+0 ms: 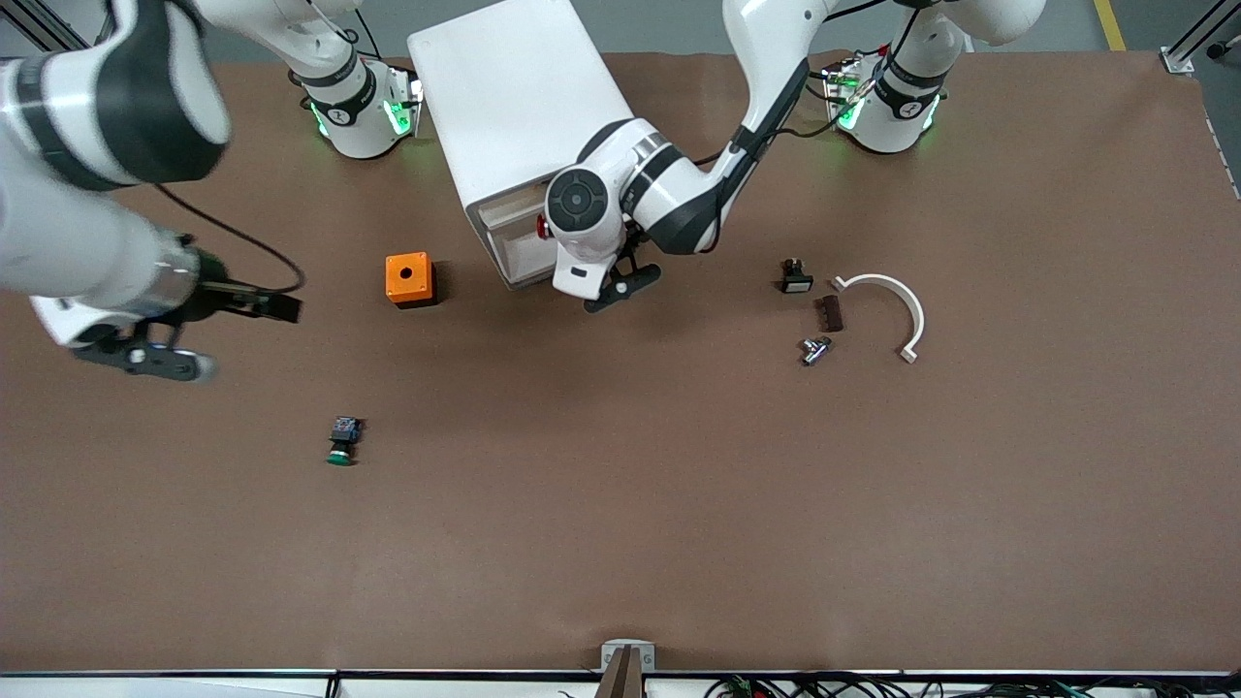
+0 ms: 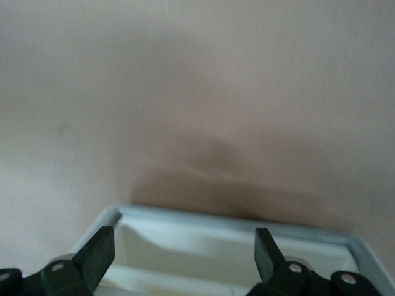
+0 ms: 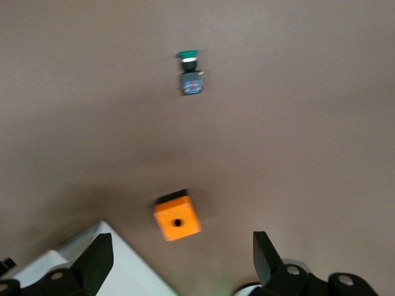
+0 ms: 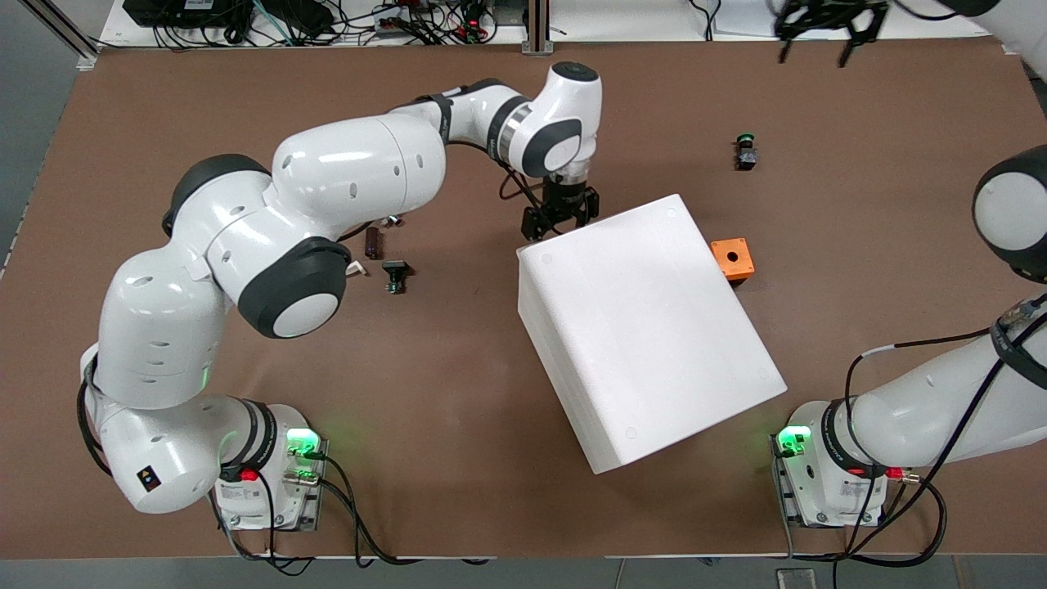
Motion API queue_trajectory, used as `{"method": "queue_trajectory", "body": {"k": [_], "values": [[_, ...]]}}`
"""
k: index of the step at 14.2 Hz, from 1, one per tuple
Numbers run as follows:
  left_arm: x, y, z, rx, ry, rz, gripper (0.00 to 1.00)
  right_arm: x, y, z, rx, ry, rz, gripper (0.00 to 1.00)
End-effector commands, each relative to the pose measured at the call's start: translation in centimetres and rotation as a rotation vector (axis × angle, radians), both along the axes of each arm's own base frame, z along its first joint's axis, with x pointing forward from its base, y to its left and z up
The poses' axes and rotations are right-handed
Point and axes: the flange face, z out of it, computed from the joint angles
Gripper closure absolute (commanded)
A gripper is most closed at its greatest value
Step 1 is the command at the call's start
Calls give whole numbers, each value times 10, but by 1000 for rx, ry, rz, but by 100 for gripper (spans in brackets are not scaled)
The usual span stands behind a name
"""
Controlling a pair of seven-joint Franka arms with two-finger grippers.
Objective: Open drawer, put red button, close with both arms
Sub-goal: 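Push the drawer shut with the left gripper while the right gripper withdraws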
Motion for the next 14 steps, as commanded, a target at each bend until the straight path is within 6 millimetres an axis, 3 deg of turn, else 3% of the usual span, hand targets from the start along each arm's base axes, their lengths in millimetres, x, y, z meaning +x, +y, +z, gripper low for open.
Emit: {"method": "queue_trajectory", "body": {"k": [1,3,5,7,8,11,14], "values": [[-24,-10,6,7,35,36,0,-16,-53,9,41,-2,90,0],[-34,-17,6,11,41,49,0,-21,-67,17,3,4,113,0],[-38,-19,6,18,38,57,0,-22,-65,20,-34,16,128,0],[-27,-14,9,19,21,65,0,-21,-69,22,-29,5,122,0],[-10,-4,12,24,-3,75,0,-19,-71,24,-24,-2,124,0],[65,52,50,49,-138,117,0,-16,-73,25,-16,-20,141,0],[151,143,100,22,-211,141,0,-12,-93,27,22,-55,196,0]]}}
